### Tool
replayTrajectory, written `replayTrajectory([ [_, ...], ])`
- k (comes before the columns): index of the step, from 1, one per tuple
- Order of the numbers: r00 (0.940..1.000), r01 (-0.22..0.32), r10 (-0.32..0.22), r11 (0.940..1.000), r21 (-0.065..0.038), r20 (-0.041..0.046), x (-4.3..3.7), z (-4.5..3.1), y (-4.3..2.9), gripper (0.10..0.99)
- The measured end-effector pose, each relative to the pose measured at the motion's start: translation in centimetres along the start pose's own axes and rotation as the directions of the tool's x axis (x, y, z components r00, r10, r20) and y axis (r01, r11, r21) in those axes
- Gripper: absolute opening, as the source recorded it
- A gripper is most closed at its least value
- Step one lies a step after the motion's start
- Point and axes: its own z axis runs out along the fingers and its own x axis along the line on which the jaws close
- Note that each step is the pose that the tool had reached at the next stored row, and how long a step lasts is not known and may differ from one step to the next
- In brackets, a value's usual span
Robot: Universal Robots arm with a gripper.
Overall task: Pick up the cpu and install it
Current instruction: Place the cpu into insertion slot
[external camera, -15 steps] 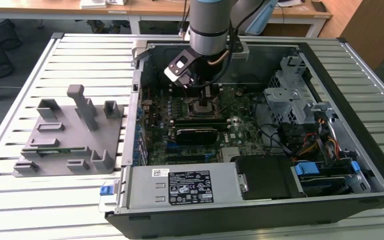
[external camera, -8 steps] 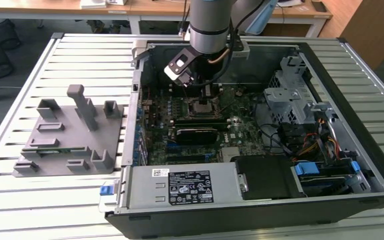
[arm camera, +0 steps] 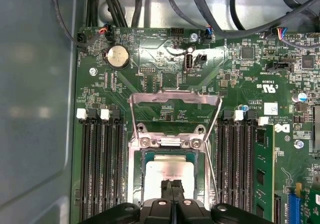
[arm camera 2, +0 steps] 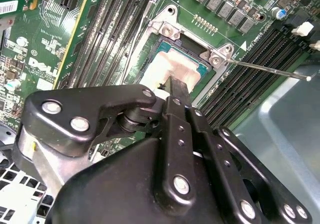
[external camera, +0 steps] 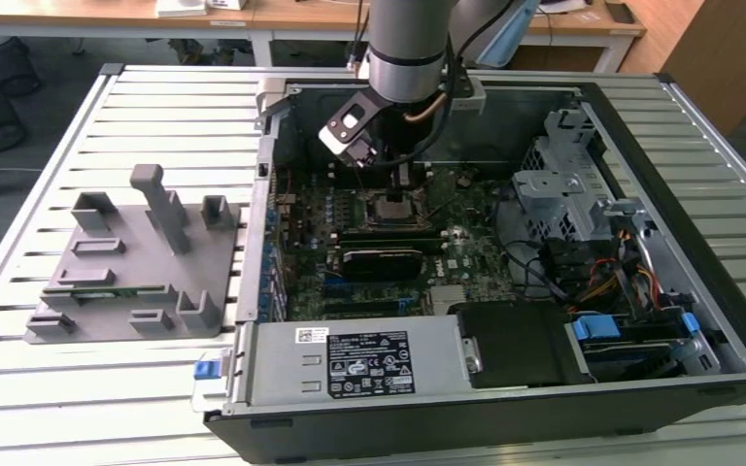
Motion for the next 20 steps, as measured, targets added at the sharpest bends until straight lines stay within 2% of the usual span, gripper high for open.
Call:
replayTrajectory([
  [20, 1.0000, -0.008, 0.008, 1.0000, 0.002, -0.0006, 0.00, -0.58, 0.03, 0.110],
])
